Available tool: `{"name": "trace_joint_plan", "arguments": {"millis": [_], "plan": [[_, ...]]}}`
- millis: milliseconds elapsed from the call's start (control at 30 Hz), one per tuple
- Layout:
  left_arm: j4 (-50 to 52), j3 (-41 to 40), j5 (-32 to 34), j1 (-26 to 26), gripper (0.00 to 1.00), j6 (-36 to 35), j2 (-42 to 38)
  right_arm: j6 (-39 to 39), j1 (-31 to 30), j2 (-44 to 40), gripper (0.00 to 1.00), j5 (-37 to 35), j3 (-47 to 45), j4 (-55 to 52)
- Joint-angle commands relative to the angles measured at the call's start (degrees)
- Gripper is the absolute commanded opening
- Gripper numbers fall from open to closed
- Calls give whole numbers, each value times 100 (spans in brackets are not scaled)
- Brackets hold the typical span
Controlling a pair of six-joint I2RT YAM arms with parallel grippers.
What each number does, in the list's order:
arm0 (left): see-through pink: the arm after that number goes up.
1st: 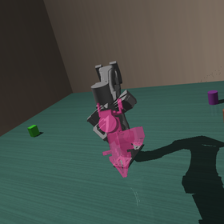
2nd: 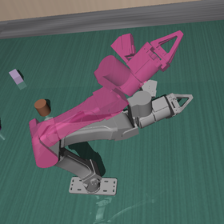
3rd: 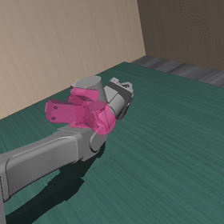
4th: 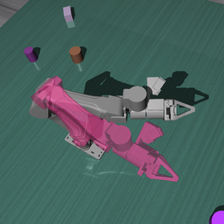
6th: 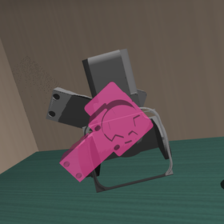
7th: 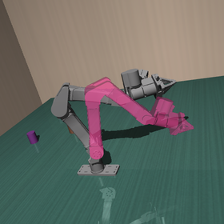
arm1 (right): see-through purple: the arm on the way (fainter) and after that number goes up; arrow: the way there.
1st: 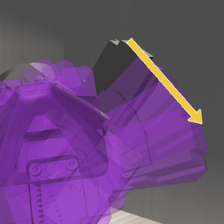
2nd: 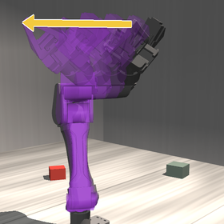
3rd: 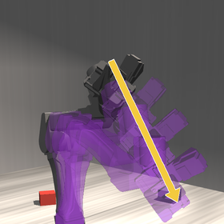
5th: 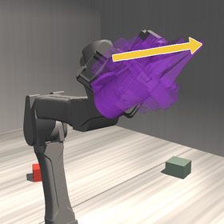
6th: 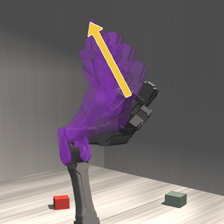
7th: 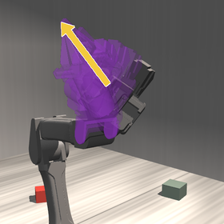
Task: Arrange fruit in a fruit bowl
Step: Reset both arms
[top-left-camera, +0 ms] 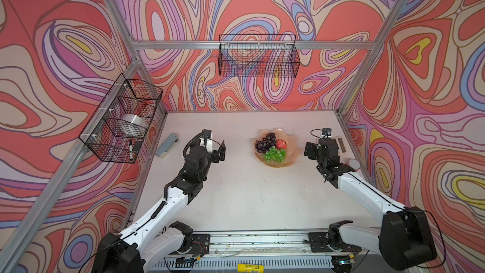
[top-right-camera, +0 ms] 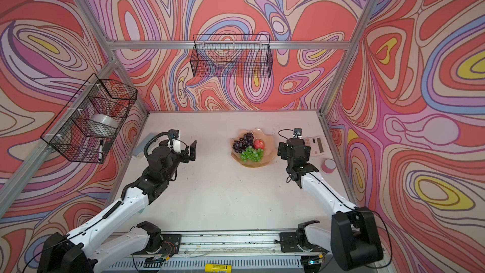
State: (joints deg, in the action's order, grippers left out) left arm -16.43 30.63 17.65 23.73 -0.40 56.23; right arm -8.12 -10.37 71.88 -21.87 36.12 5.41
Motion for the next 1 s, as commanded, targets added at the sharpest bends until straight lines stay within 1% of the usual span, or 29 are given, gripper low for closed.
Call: {"name": "trace_joint_plan", "arguments": {"millis": [0,33,133,233,300,367,400,433,467,533,567,600,633,667,700,733,767,800,833,900,967], "plan": [[-1080,-831,843,-171,100,-436,-72,399,143,520,98,-193,-380,1963],[-1348,-1047,913,-293,100,-400,5,452,187,706,98,-150,-430,2289],[-2290,-1751,705,-834,100,-313,407,746,256,1252,98,-90,-663,3290],[-3016,-2105,134,-1390,100,58,844,798,387,1641,98,243,-841,3962],[-3241,-2086,-75,-1565,100,116,1048,811,433,1847,98,335,-969,4361],[-3540,-1980,-299,-1773,100,261,1433,820,449,1994,98,462,-1045,4644],[-3785,-1920,-402,-1840,100,231,1637,827,464,2075,98,476,-1054,4747],[-3907,-1837,-334,-1845,100,112,1855,844,473,2147,98,502,-1054,4825],[-4019,-1773,-370,-1905,100,108,2096,863,468,2239,98,544,-1071,4942],[-4474,-1694,-614,-2213,100,360,2775,889,479,2350,98,596,-1108,5185],[-4824,-1656,-695,-2293,100,423,3207,837,528,2306,98,689,-1098,5037],[-5173,-1617,-670,-2307,100,381,3397,821,578,2356,98,792,-1146,5200],[-4453,-1485,-692,-2305,100,460,3103,804,609,2418,98,834,-1199,5350],[-3690,-1296,-479,-2311,100,618,2882,809,631,2463,98,895,-1247,5480],[-3946,-1331,-475,-2307,100,550,3041,853,632,2512,98,933,-1280,5595],[-4471,-1412,-596,-2310,100,462,3250,845,626,2524,98,938,-1275,5580],[-4624,-1462,-781,-2302,100,389,3255,821,625,2516,98,921,-1257,5534],[-4240,-1420,-937,-2302,100,365,3095,821,631,2515,98,913,-1264,5539],[-3977,-1332,-913,-2302,100,383,3036,821,629,2508,98,914,-1280,5565],[-4118,-1262,-666,-2302,100,436,3205,819,626,2507,98,873,-1300,5607],[-4009,-1272,-751,-2303,100,446,3125,821,624,2507,98,874,-1292,5603]]}}
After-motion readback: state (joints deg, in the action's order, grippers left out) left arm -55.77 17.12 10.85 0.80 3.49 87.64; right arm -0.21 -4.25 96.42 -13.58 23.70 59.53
